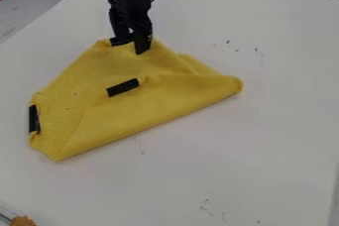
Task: Fold the cloth from top left to bottom right
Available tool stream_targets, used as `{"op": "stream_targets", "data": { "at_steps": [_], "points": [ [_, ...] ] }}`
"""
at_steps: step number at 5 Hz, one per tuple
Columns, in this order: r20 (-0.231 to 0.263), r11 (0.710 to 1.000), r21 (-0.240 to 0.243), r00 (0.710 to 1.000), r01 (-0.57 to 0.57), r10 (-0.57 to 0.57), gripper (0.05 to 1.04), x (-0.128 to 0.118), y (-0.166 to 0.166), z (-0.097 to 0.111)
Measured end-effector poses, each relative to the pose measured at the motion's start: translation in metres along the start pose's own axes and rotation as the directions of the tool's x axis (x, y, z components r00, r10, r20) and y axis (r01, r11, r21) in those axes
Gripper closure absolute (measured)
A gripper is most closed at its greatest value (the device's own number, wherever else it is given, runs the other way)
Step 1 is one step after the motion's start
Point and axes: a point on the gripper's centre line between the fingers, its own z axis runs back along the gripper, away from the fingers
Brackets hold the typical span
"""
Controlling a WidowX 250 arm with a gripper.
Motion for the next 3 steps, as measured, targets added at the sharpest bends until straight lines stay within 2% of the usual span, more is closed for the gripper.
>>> {"op": "stream_targets", "data": {
  "at_steps": [1,2,3],
  "points": [
    [0.035,0.999,0.035,0.999,0.04,-0.041,0.083,0.022,0.019,0.0],
    [0.042,0.997,0.059,0.998,0.043,-0.045,0.083,0.026,0.028,0.006],
    [0.028,0.999,0.049,1.0,0.011,-0.012,0.083,0.016,0.036,-0.003]
  ]
}}
